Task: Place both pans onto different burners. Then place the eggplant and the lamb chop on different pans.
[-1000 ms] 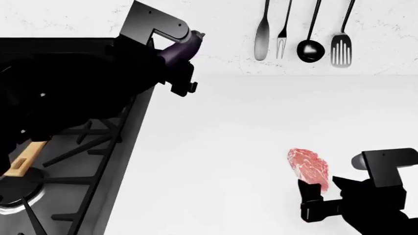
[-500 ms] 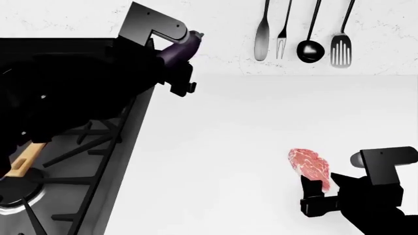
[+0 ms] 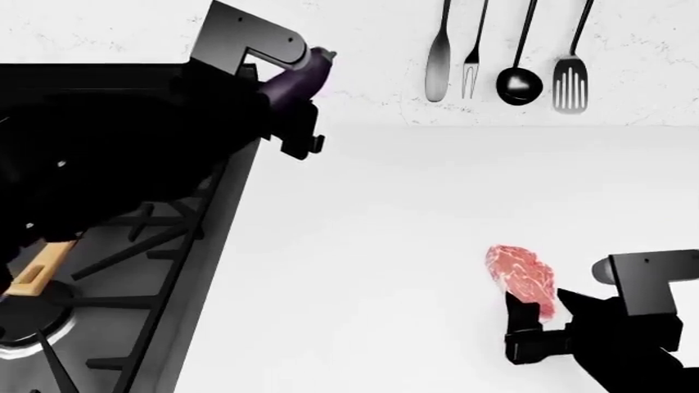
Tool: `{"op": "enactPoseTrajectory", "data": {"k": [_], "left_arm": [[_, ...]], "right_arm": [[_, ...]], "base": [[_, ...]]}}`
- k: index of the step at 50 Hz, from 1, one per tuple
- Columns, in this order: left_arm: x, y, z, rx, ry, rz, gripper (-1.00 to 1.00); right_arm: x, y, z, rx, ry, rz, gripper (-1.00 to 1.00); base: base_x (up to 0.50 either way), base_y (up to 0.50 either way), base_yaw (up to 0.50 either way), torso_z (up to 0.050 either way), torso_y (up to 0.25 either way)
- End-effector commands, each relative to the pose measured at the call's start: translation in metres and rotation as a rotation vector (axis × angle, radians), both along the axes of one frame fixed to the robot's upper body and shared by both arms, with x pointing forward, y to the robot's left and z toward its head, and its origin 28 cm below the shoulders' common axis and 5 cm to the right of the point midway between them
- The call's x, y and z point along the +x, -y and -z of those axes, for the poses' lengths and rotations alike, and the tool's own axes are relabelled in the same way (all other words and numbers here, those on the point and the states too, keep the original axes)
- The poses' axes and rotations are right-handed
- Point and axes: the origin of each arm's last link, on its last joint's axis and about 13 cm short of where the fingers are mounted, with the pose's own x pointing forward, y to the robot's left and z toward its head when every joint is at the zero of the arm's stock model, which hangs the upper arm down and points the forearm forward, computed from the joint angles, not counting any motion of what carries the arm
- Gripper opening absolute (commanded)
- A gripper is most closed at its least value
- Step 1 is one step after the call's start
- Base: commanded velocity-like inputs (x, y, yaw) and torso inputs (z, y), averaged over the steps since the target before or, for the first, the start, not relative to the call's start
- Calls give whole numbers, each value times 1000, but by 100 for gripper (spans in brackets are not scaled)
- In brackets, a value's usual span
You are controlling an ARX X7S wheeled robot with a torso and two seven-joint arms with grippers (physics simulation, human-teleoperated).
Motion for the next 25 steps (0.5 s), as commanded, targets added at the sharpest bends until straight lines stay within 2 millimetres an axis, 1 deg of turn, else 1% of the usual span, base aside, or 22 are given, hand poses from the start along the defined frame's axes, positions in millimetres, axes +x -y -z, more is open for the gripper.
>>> {"op": "enactPoseTrajectory", "data": {"k": [1,12,21,25], "left_arm": [[-7,-1,-5,-19,24,-7,-100],[-23,-5,-10,-39,63,-11,-100],[-39,-8,-15,-49,97,-22,-100],[-48,-10,-16,-52,111,-30,-100]], "right_arm": [[-6,-1,-18,-16,127,9,-100],[-18,-8,-44,-9,272,12,-100],[-23,-18,-59,9,379,19,-100],[-22,-20,-67,14,436,61,-100]], "base": [[0,0,0,0,0],[0,0,0,0,0],[0,0,0,0,0],[0,0,0,0,0]]}}
